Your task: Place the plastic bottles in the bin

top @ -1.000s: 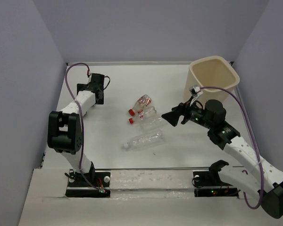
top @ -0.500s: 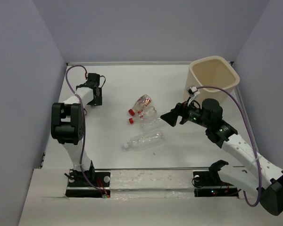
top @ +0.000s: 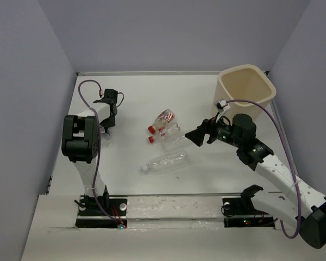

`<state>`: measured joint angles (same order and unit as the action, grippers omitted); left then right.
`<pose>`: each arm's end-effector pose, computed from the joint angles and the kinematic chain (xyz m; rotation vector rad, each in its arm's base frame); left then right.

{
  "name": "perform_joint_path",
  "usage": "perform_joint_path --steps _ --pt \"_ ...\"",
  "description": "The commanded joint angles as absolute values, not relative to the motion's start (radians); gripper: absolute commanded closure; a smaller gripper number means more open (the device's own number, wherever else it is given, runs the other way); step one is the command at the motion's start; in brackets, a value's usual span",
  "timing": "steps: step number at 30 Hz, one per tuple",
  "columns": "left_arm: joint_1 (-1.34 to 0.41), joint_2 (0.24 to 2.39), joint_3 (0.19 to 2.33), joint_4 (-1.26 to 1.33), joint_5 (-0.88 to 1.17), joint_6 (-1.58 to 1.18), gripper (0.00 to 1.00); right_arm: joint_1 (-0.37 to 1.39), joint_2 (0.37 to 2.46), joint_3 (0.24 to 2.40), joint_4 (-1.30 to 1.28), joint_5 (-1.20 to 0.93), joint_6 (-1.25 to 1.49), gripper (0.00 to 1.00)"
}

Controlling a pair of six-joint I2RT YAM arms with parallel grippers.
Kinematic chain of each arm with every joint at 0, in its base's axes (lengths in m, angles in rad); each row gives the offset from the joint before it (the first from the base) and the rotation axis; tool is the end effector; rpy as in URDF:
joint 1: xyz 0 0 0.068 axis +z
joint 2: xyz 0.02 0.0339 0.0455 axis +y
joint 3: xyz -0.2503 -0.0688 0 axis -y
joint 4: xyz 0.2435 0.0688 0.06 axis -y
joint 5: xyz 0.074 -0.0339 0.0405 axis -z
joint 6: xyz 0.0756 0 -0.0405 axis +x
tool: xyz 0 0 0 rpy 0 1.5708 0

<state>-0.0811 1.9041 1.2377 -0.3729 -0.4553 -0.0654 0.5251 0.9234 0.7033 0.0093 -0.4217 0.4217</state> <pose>0.4037 0.0005 0.1243 -0.1398 2.5330 0.5345 0.2091 0.1569 0.2886 -0.4178 1.8416 1.0405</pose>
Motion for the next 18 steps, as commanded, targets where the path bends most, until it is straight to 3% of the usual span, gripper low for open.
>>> perform_joint_path --steps 1,7,18 --pt "-0.071 1.893 1.227 -0.422 -0.445 -0.103 0.58 0.531 0.925 0.713 0.034 -0.408 0.405 0.01" --pt "-0.071 1.859 1.235 -0.420 -0.410 -0.115 0.99 0.531 0.936 0.715 0.031 -0.399 0.399 0.02" --pt "-0.130 1.562 1.311 -0.318 -0.033 -0.187 1.00 0.531 0.931 0.733 0.031 -0.440 0.403 0.02"
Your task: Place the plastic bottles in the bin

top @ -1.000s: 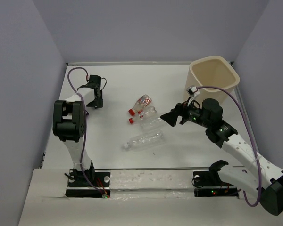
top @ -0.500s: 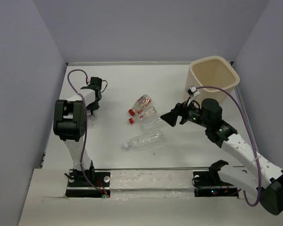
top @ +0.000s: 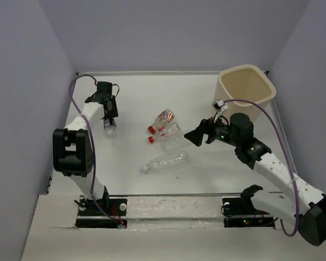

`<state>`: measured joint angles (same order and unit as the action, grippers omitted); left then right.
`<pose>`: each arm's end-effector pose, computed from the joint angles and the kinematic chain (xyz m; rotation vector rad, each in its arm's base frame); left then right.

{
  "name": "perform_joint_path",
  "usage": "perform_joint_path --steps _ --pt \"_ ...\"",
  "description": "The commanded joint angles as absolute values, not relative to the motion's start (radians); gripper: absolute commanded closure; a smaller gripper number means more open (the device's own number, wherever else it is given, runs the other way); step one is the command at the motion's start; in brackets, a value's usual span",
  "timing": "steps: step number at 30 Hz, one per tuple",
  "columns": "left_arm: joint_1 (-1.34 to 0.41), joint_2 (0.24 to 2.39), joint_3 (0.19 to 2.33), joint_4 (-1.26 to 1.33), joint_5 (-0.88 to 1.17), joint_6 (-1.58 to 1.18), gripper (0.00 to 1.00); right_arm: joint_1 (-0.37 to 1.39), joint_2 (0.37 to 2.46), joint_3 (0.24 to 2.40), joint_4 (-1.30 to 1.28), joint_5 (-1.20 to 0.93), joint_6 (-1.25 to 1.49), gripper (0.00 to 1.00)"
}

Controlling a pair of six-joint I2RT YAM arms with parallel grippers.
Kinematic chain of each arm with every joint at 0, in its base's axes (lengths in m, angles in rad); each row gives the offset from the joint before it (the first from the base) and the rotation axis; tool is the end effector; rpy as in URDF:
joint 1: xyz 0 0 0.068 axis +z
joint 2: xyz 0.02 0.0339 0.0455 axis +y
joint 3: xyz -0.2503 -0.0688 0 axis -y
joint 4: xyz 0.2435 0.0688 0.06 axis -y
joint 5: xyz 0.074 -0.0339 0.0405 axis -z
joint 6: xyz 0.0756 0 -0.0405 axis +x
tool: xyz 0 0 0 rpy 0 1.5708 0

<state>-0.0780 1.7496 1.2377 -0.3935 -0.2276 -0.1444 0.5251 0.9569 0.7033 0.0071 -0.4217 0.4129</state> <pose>0.3975 -0.0140 0.1767 -0.1781 2.4463 0.1844 0.2140 0.1597 0.2802 -0.4224 1.8762 1.0305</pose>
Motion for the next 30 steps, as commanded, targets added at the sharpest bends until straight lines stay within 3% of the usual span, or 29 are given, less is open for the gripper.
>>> perform_joint_path --steps 1,5,7,8,9,11,12,13,23,30 --pt "-0.153 1.543 1.319 -0.295 0.033 -0.214 1.00 0.531 0.916 0.735 0.031 -0.430 0.411 0.02" --pt "-0.313 1.512 1.428 -0.227 0.069 -0.285 1.00 0.531 0.830 0.756 0.003 -0.382 0.426 0.06" --pt "-0.397 1.528 1.521 -0.181 0.101 -0.327 1.00 0.531 0.776 0.773 -0.061 -0.297 0.434 0.12" --pt "-0.420 1.534 1.581 -0.163 0.110 -0.342 1.00 0.531 0.759 0.775 -0.077 -0.275 0.436 0.21" --pt "-0.443 1.552 1.610 -0.117 0.126 -0.357 1.00 0.531 0.729 0.776 -0.092 -0.253 0.442 0.47" --pt "-0.503 1.574 1.684 -0.068 0.158 -0.400 1.00 0.531 0.698 0.769 -0.136 -0.213 0.457 0.73" --pt "-0.521 1.586 1.707 -0.011 0.172 -0.416 1.00 0.531 0.681 0.761 -0.150 -0.206 0.463 0.93" --pt "-0.556 1.610 1.726 0.030 0.179 -0.431 1.00 0.531 0.651 0.743 -0.179 -0.198 0.469 1.00" --pt "-0.744 1.888 2.043 0.351 0.192 -0.555 1.00 0.531 0.408 0.536 -0.311 -0.150 0.641 1.00" --pt "-0.822 2.216 2.408 0.455 0.124 -0.620 1.00 0.531 0.295 0.479 -0.411 -0.184 0.643 1.00"
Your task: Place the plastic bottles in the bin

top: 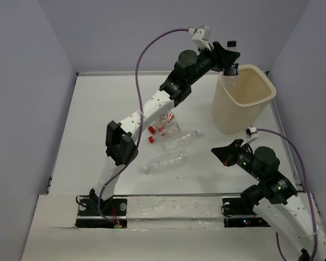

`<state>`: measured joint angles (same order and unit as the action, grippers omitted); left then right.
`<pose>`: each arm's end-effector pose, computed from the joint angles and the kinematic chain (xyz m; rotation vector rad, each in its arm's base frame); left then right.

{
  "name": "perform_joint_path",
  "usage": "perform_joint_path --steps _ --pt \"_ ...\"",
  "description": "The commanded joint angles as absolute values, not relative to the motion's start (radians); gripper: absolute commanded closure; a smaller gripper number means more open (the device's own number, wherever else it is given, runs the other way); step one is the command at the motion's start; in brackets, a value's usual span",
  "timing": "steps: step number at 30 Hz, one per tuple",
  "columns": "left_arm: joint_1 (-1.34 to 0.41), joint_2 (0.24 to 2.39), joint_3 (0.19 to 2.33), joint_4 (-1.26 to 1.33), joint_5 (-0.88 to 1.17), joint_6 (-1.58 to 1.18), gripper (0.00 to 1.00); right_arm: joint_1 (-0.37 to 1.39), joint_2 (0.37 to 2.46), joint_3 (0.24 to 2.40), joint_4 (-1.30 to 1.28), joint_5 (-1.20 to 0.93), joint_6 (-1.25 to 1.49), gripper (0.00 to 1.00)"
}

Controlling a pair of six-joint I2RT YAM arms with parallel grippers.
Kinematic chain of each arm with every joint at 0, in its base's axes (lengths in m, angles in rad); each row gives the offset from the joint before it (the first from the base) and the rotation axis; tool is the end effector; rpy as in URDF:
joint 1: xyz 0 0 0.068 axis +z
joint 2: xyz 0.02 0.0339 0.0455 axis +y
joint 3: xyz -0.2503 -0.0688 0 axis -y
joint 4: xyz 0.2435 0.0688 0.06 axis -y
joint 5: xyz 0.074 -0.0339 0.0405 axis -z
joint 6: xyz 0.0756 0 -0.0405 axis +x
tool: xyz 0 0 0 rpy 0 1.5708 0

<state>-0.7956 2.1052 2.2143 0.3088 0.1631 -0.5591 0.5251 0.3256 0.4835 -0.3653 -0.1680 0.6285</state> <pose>0.3543 -0.3792 0.4754 0.3029 1.2202 -1.2820 0.1314 0.0908 0.2605 -0.0311 1.8830 0.9640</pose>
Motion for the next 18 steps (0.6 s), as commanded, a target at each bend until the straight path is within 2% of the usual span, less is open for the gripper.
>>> perform_joint_path --steps 1,8,10,11,12,13,14,16,18 --pt "-0.825 2.247 2.440 0.466 0.118 -0.632 1.00 0.531 0.293 0.476 -0.414 -0.193 0.641 1.00" --pt "-0.870 2.387 2.505 0.606 0.011 -0.577 1.00 0.531 0.295 0.483 -0.416 -0.252 0.618 1.00" --pt "-0.897 2.425 2.517 0.624 -0.038 -0.510 0.92 0.531 0.301 0.492 -0.414 -0.258 0.601 1.00" --pt "-0.903 2.437 2.526 0.624 -0.043 -0.493 0.85 0.531 0.305 0.505 -0.413 -0.259 0.594 1.00" --pt "-0.910 2.447 2.536 0.623 -0.041 -0.486 0.64 0.531 0.320 0.512 -0.413 -0.264 0.588 1.00" --pt "-0.911 2.456 2.534 0.623 -0.040 -0.480 0.52 0.531 0.328 0.518 -0.408 -0.267 0.580 1.00" --pt "-0.911 2.456 2.533 0.623 -0.035 -0.477 0.31 0.531 0.343 0.529 -0.405 -0.271 0.569 1.00" --pt "-0.911 2.442 2.530 0.615 -0.029 -0.460 0.15 0.531 0.357 0.532 -0.391 -0.279 0.561 0.99" --pt "-0.911 2.413 2.519 0.611 -0.015 -0.427 0.01 0.531 0.382 0.538 -0.382 -0.288 0.552 0.89"
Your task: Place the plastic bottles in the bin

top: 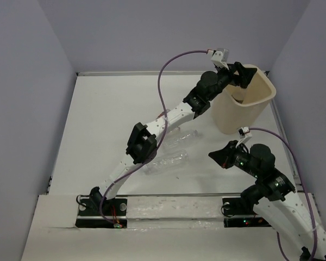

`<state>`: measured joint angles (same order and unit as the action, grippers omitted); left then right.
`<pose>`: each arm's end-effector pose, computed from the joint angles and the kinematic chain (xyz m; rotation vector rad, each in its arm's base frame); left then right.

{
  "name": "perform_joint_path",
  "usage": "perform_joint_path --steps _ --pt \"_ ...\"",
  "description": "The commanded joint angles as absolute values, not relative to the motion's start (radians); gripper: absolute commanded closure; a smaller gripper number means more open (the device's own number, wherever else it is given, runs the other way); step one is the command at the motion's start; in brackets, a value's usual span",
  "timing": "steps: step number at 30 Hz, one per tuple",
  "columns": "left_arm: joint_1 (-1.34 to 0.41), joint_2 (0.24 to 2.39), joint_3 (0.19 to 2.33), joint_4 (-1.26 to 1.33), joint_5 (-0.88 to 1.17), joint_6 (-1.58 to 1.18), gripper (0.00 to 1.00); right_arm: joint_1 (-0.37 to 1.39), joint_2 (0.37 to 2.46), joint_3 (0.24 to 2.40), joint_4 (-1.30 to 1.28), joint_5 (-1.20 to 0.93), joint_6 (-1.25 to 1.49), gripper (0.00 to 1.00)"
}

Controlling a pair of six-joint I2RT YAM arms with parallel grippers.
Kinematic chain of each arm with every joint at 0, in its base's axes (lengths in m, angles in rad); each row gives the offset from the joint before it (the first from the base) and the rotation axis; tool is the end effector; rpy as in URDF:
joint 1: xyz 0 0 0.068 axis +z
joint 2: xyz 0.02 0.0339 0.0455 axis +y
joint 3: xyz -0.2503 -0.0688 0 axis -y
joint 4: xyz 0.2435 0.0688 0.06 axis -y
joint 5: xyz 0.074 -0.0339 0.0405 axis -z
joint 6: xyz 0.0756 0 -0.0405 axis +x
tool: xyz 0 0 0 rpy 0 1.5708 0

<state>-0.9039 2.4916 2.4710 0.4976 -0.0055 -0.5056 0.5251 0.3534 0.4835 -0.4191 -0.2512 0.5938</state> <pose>0.3695 -0.4687 0.3886 0.2284 1.1584 -1.2538 0.1290 0.0964 0.2493 -0.1176 1.9720 0.9891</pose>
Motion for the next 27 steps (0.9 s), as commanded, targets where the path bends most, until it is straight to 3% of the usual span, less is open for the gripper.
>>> perform_joint_path --steps 1,6,7,9,16,19,27 --pt "-0.910 2.401 2.514 0.607 -0.009 -0.416 0.01 0.531 0.390 0.541 -0.373 -0.293 0.548 0.85" --pt "-0.907 2.281 2.453 0.519 0.060 -0.315 0.01 0.531 0.455 0.568 -0.338 -0.340 0.509 0.55" --pt "-0.904 2.207 2.432 0.490 0.072 -0.289 0.01 0.531 0.501 0.577 -0.324 -0.351 0.494 0.45" --pt "-0.899 2.047 2.305 0.418 0.068 -0.206 0.01 0.531 0.558 0.592 -0.295 -0.380 0.485 0.36" --pt "-0.871 1.492 1.736 0.237 -0.159 -0.089 0.01 0.549 0.794 0.626 -0.045 -0.370 0.521 0.23" --pt "-0.862 1.292 1.507 0.108 -0.285 -0.120 0.01 0.580 0.885 0.672 -0.018 -0.390 0.494 0.23" --pt "-0.839 0.858 1.010 -0.152 -0.540 -0.339 0.01 0.823 1.123 0.862 -0.222 -0.437 0.177 0.21"
